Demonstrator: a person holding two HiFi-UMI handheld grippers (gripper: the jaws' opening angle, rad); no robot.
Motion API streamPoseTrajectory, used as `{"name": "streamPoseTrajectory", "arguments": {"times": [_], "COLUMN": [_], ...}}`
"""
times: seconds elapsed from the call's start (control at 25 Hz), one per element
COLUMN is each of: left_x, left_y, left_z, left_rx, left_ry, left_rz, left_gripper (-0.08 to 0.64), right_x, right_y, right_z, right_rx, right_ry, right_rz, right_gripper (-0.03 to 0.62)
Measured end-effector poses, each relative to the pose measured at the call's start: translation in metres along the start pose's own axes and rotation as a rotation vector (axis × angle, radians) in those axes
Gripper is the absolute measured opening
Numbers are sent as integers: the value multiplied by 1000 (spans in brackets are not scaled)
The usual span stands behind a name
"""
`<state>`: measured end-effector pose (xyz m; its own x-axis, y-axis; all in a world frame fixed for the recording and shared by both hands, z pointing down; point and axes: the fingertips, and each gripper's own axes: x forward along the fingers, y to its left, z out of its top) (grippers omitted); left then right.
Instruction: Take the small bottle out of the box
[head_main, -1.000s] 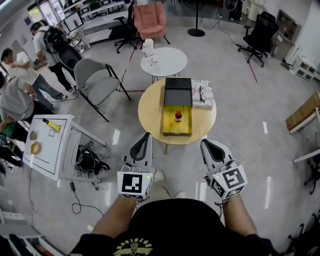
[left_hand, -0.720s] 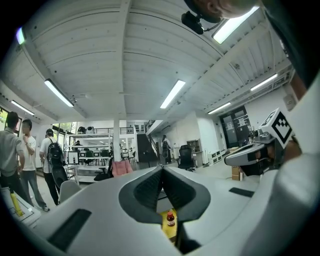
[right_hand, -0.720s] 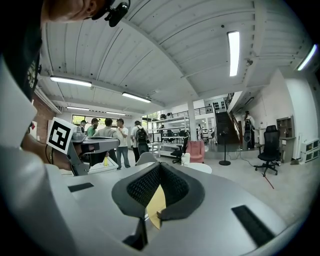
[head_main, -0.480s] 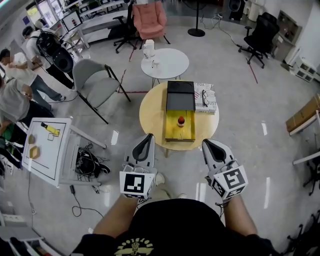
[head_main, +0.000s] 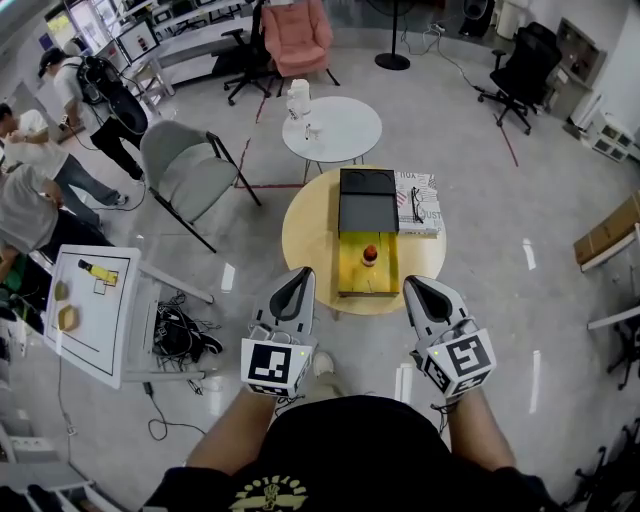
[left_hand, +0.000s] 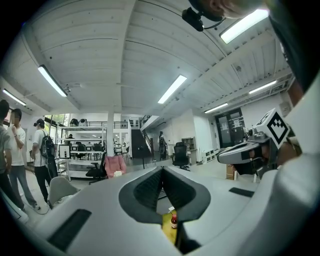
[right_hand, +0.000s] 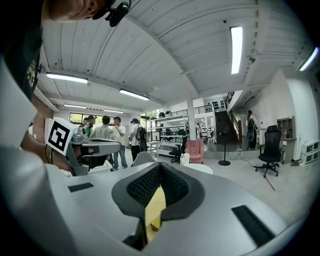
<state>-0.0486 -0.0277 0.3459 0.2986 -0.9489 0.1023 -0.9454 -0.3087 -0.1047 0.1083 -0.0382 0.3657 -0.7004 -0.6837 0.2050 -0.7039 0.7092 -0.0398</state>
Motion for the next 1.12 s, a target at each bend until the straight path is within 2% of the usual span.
{"name": "streamPoseTrajectory", "arguments": {"times": [0.52,0.72,1.12], "left_x": [57,78,104], "left_y": [43,54,87], "left_z": [-11,-5,-9], "left_rx": [1,-32,-14], "left_ry": [22,-9,-9], "left_rz": [-61,-99,-158], "left_gripper": [14,14,14], "right_x": [62,77,111], "right_y": [-23,-31,-31], "right_z": [5,10,17], "right_rx": [13,22,7], "right_ry": [28,40,48], "right_rz": [-41,-88,-129], "right_gripper": [15,15,15]}}
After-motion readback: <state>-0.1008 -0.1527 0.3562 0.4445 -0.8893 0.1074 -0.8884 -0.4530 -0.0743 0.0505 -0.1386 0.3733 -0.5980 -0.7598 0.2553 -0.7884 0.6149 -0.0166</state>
